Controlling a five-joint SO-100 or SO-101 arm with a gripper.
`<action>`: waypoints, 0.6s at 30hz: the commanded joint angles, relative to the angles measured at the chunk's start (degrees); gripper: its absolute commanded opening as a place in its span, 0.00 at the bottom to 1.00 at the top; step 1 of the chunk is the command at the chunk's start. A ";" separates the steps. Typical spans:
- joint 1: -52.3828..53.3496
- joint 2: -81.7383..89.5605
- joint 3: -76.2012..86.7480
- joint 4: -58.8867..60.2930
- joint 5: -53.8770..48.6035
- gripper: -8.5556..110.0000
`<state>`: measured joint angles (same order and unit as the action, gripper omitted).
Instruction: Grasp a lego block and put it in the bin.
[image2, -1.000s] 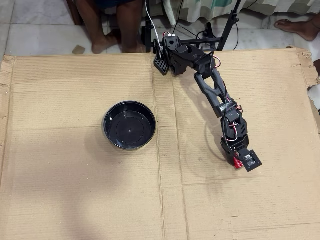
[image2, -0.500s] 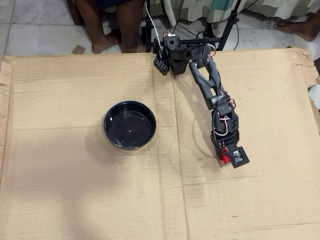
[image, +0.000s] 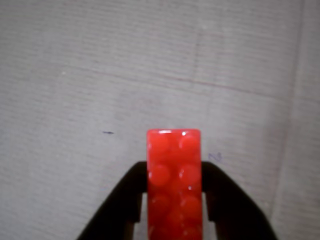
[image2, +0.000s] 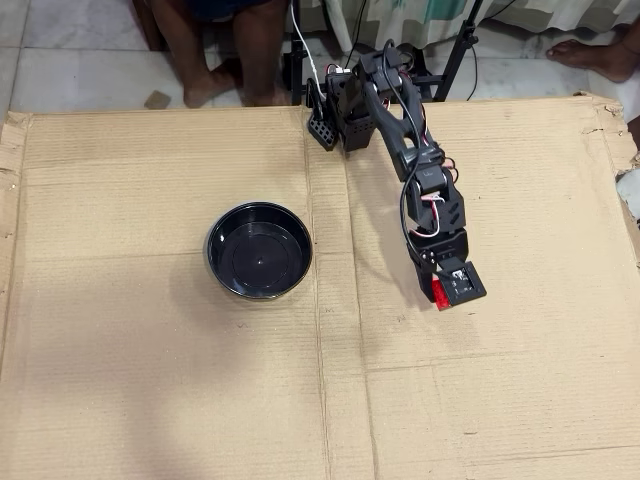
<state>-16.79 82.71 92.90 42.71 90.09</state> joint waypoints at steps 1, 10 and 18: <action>1.41 7.29 2.64 -0.88 0.44 0.07; 7.21 19.16 15.64 -0.97 0.35 0.07; 13.54 29.88 23.99 -0.97 0.35 0.07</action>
<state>-4.83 108.11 116.37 42.71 90.09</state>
